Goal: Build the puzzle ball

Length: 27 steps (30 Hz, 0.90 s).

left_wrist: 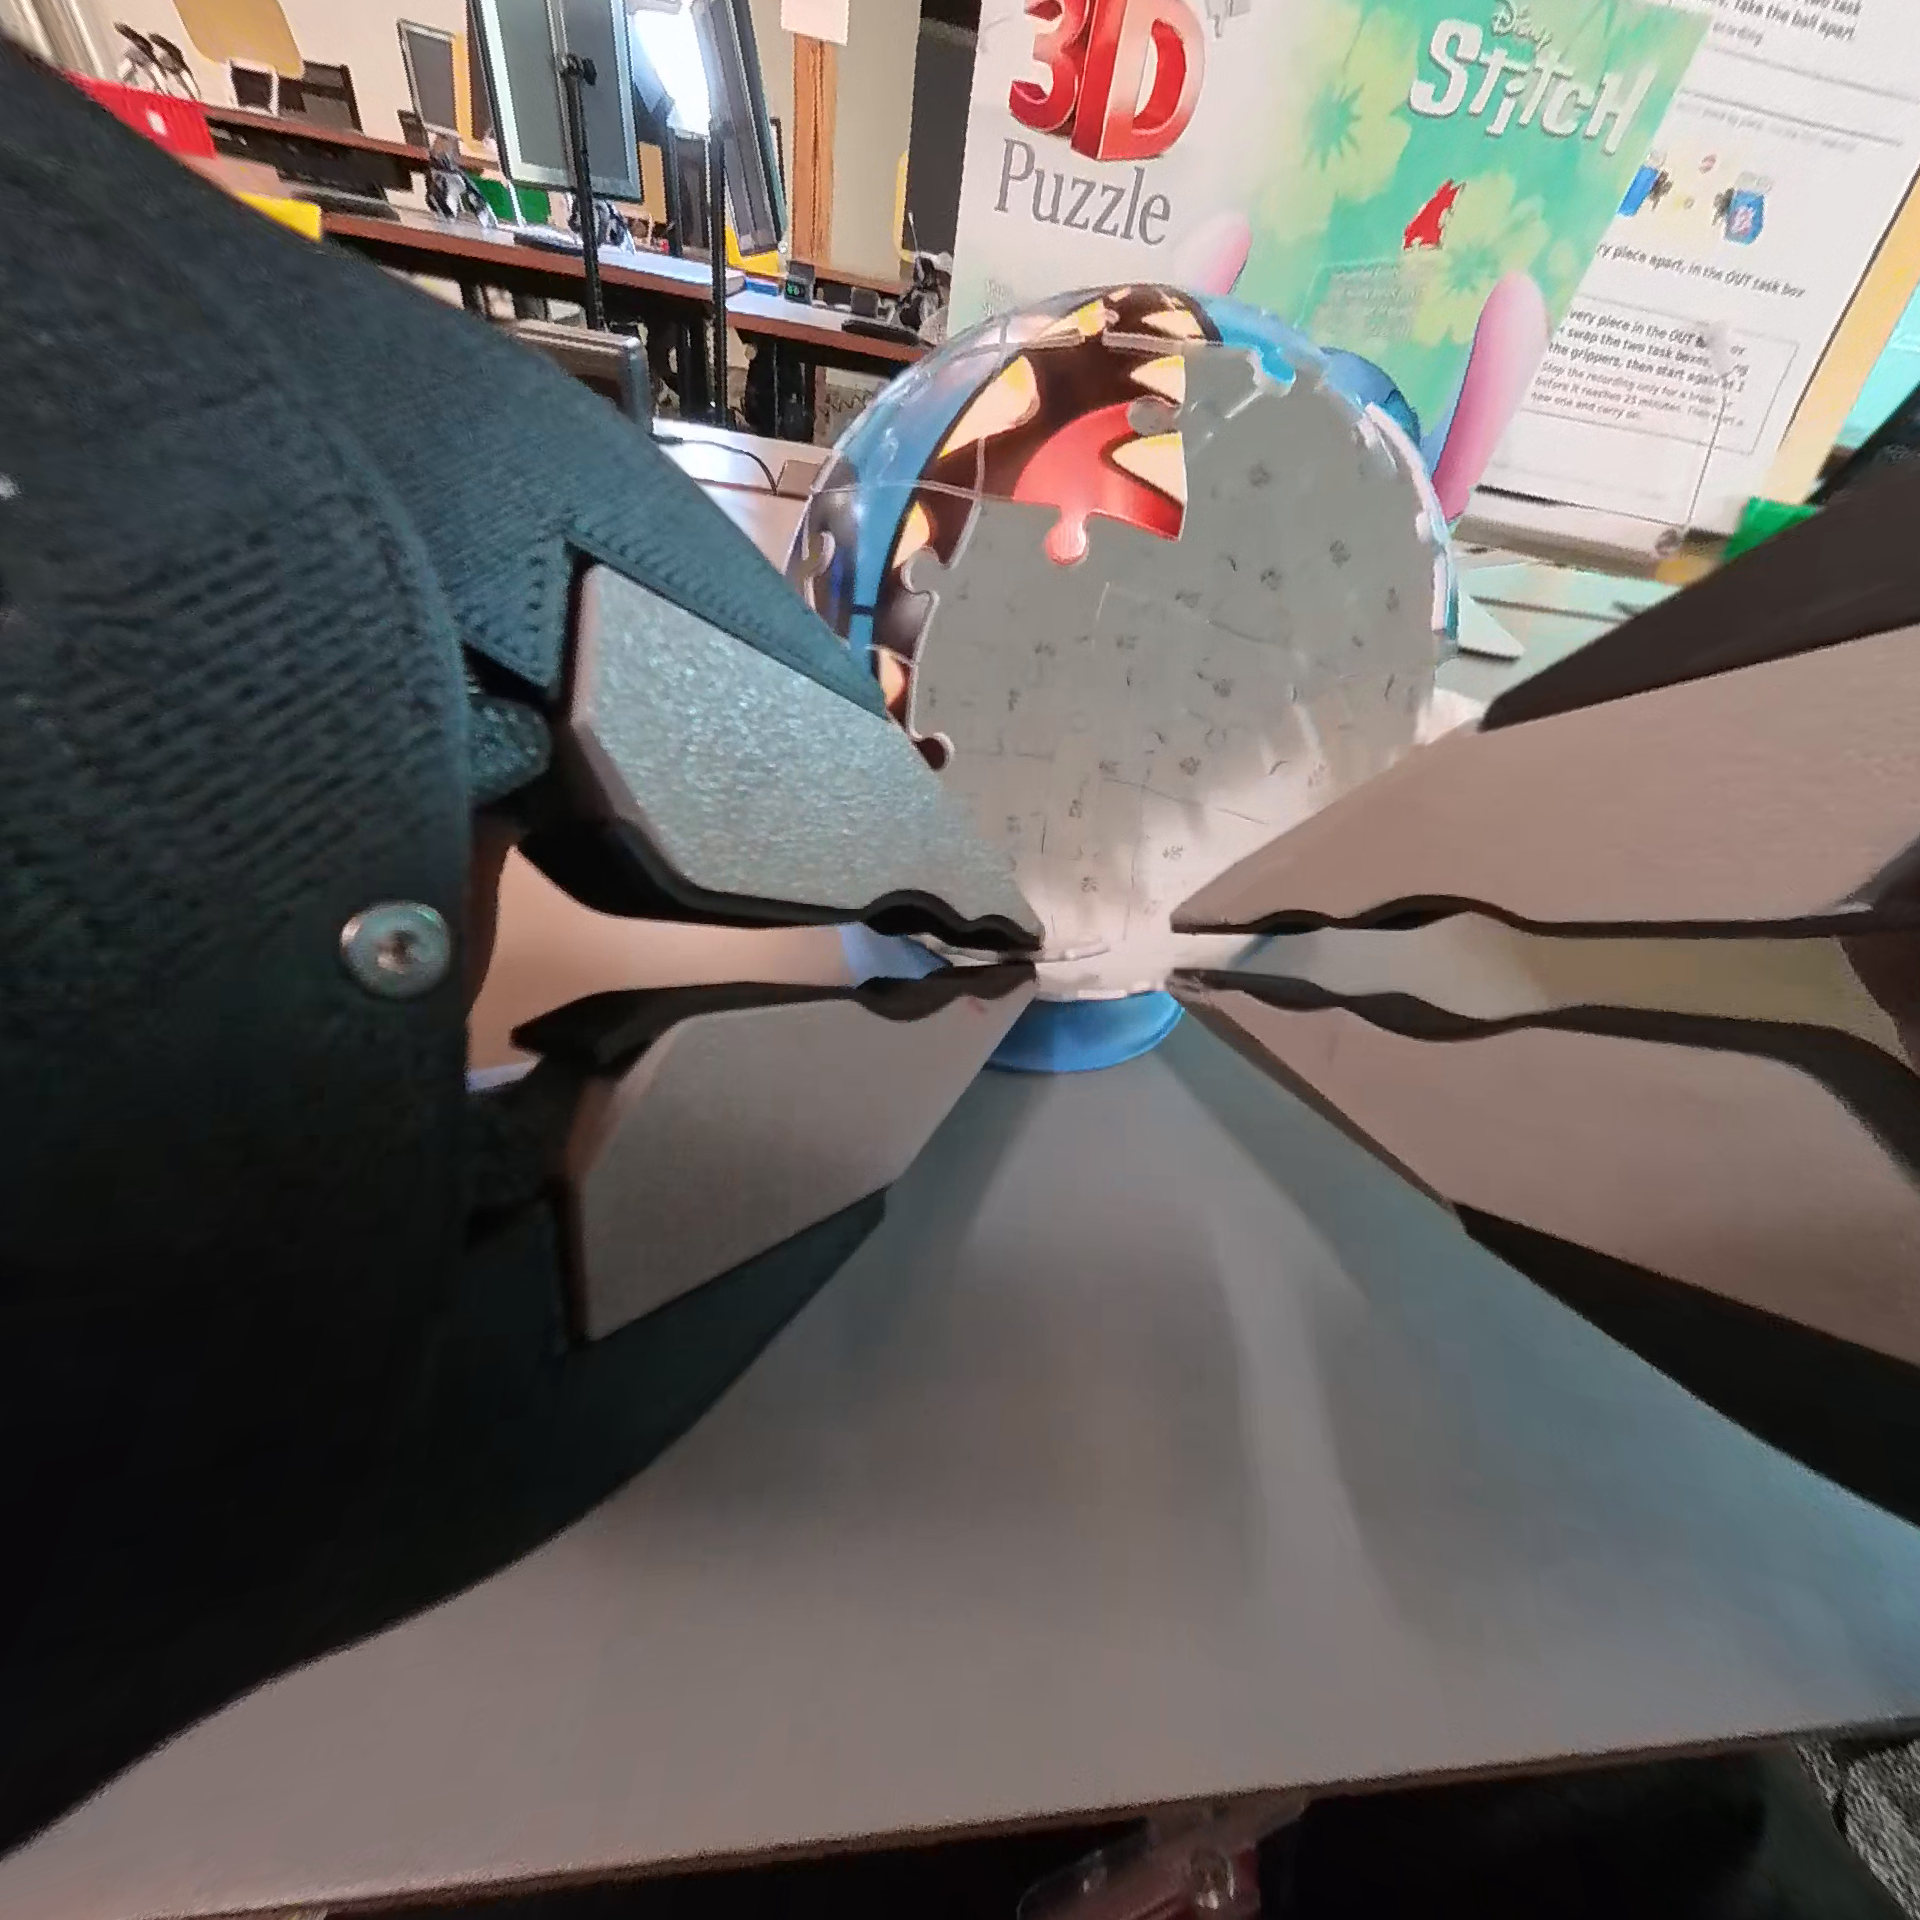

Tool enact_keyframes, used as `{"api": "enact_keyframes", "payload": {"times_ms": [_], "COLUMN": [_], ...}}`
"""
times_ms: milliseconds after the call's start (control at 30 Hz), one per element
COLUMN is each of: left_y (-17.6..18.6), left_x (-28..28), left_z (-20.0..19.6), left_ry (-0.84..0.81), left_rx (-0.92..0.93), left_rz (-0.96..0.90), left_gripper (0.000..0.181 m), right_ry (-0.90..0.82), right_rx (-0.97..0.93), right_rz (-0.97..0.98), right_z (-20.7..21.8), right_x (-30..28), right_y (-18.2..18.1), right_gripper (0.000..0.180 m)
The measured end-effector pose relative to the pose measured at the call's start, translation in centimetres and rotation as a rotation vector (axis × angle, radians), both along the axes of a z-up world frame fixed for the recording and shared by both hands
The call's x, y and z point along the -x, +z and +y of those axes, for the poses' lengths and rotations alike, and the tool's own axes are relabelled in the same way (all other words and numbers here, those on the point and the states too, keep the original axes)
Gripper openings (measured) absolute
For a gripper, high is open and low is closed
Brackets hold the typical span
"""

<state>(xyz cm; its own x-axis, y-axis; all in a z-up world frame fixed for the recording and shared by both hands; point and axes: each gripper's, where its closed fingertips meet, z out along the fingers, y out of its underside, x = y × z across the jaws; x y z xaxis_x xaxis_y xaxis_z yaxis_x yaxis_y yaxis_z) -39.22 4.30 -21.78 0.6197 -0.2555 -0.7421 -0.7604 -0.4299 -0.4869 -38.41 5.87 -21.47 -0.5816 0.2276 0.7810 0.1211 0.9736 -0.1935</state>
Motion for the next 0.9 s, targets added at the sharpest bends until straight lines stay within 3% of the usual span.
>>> {"api": "enact_keyframes", "payload": {"times_ms": [533,900], "left_y": [-0.4,-0.6], "left_x": [-0.3,-0.1], "left_z": [0.6,0.4], "left_ry": [-0.041,-0.030], "left_rx": [0.077,0.130], "left_rz": [0.031,0.042], "left_gripper": [0.000,0.000], "right_ry": [0.010,0.074], "right_rx": [-0.083,-0.090], "right_rz": [0.053,0.039], "right_z": [1.1,0.6], "right_x": [0.4,0.5], "right_y": [-0.8,-0.9], "right_gripper": [0.000,0.014]}}
